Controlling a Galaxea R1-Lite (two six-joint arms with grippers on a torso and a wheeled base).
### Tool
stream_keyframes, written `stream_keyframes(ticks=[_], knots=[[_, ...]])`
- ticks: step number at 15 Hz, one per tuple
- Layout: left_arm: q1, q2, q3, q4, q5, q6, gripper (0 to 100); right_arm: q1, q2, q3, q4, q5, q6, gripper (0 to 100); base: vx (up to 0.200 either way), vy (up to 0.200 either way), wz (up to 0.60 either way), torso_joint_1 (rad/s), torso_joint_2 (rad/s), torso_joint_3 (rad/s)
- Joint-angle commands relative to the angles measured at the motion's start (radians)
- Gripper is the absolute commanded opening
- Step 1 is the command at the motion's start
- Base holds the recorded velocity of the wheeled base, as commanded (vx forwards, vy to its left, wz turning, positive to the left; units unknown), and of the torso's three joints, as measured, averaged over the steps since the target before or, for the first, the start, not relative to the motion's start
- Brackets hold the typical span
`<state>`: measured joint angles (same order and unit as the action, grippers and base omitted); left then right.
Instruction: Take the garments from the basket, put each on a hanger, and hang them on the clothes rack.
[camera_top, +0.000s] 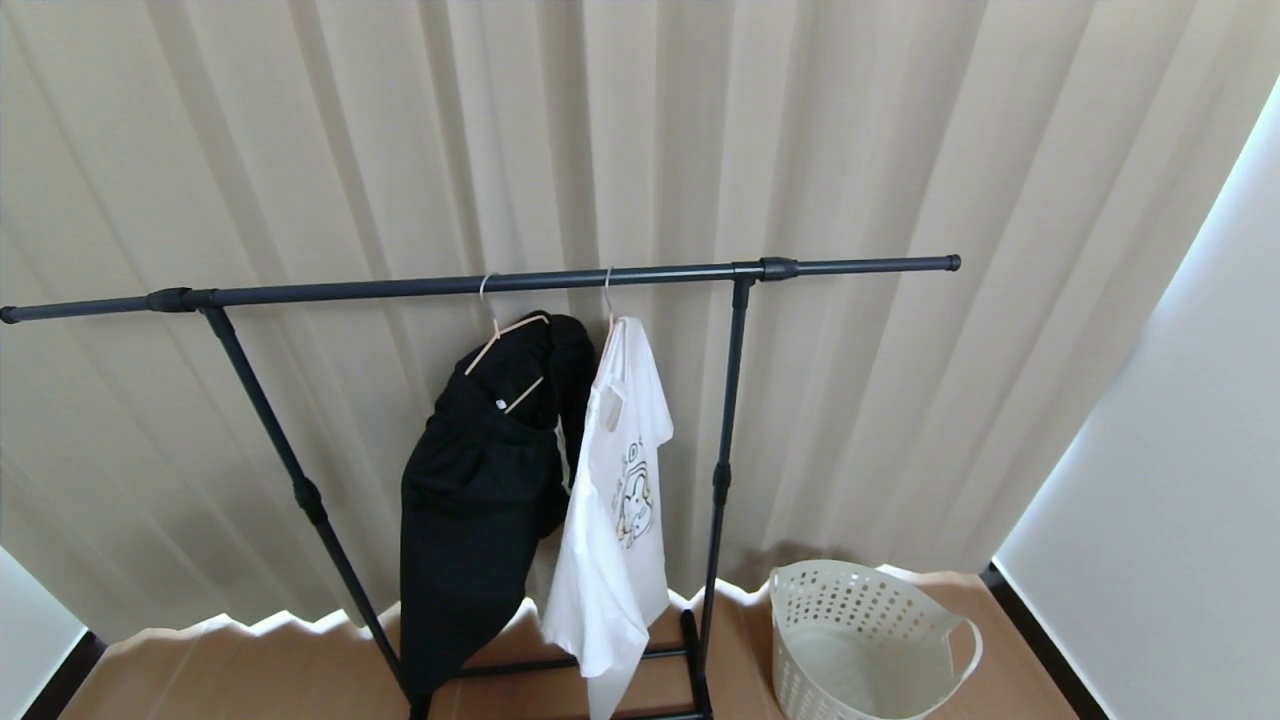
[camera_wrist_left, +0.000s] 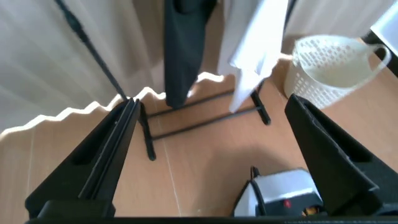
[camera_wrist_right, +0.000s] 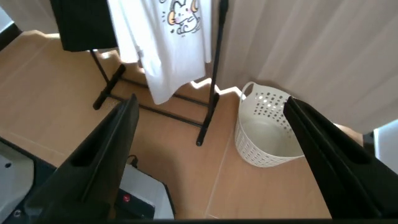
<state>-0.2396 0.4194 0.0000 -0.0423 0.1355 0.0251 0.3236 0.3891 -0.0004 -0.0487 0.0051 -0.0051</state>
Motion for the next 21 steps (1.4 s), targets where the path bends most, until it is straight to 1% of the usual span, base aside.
stream_keyframes(ticks=[1,2,4,5,6,7,8,9,10,11,12,13,14,15,16,18,21], knots=[[0.175,-0.057,0.0,0.004,-0.005,0.006,100,-0.041,-0.052,0.0,0.001,-0.007,-0.001,100,0.0,0.0,0.0,0.0,0.0,0.0],[0.226,-0.163,0.0,0.004,-0.011,0.012,100,-0.08,-0.078,0.0,0.001,-0.007,-0.001,100,0.0,0.0,0.0,0.0,0.0,0.0],[0.224,-0.337,0.0,0.004,-0.013,0.015,100,-0.132,-0.145,0.0,0.003,-0.005,-0.003,100,0.0,0.0,0.0,0.0,0.0,0.0],[0.223,-0.378,0.0,0.004,-0.017,0.012,100,-0.147,-0.168,0.0,0.003,-0.007,-0.003,100,0.0,0.0,0.0,0.0,0.0,0.0],[0.233,-0.412,0.0,0.007,-0.042,0.004,100,-0.189,-0.199,0.0,0.003,-0.01,-0.003,100,0.0,0.0,0.0,0.0,0.0,0.0],[0.233,-0.412,0.0,0.007,-0.042,-0.002,100,-0.239,-0.234,0.0,0.003,-0.007,-0.015,100,0.0,0.0,0.0,0.0,0.0,0.0],[0.233,-0.412,0.0,0.007,-0.04,-0.004,100,-0.291,-0.299,0.0,0.003,0.004,-0.05,100,0.0,0.0,0.0,0.0,0.0,0.0],[0.233,-0.412,0.0,0.007,-0.047,-0.002,100,-0.317,-0.346,0.0,0.004,0.018,-0.078,100,0.0,0.0,0.0,0.0,0.0,0.0],[0.233,-0.413,0.0,0.007,-0.047,-0.004,100,-0.327,-0.378,0.0,0.006,0.019,-0.095,100,0.0,0.0,0.0,0.0,0.0,0.0],[0.233,-0.413,0.0,0.007,-0.047,-0.007,100,-0.325,-0.389,0.0,0.006,-0.007,-0.102,100,0.0,0.0,0.0,0.0,0.0,0.0],[0.235,-0.413,0.0,0.007,-0.047,-0.008,100,-0.325,-0.389,0.0,0.004,-0.011,-0.09,100,0.0,0.0,0.0,0.0,0.0,0.0],[0.235,-0.413,0.0,0.006,-0.047,-0.01,100,-0.324,-0.389,0.0,0.007,-0.001,-0.064,100,0.0,0.0,0.0,0.0,0.0,0.0],[0.235,-0.413,0.0,0.006,-0.047,-0.013,100,-0.324,-0.389,0.0,0.038,0.042,-0.042,100,0.0,0.0,0.0,0.0,0.0,0.0],[0.235,-0.413,0.0,0.006,-0.047,-0.017,100,-0.324,-0.389,0.0,0.046,0.039,-0.041,100,0.0,0.0,0.0,0.0,0.0,0.0],[0.235,-0.413,0.0,0.006,-0.047,-0.021,100,-0.324,-0.389,0.0,0.041,0.018,-0.036,100,0.0,0.0,0.0,0.0,0.0,0.0],[0.235,-0.413,0.0,0.006,-0.047,-0.024,100,-0.324,-0.389,0.0,0.04,0.026,-0.013,100,0.0,0.0,0.0,0.0,0.0,0.0],[0.235,-0.413,0.0,0.006,-0.047,-0.024,100,-0.324,-0.389,0.0,0.038,0.029,-0.012,100,0.0,0.0,0.0,0.0,0.0,0.0]])
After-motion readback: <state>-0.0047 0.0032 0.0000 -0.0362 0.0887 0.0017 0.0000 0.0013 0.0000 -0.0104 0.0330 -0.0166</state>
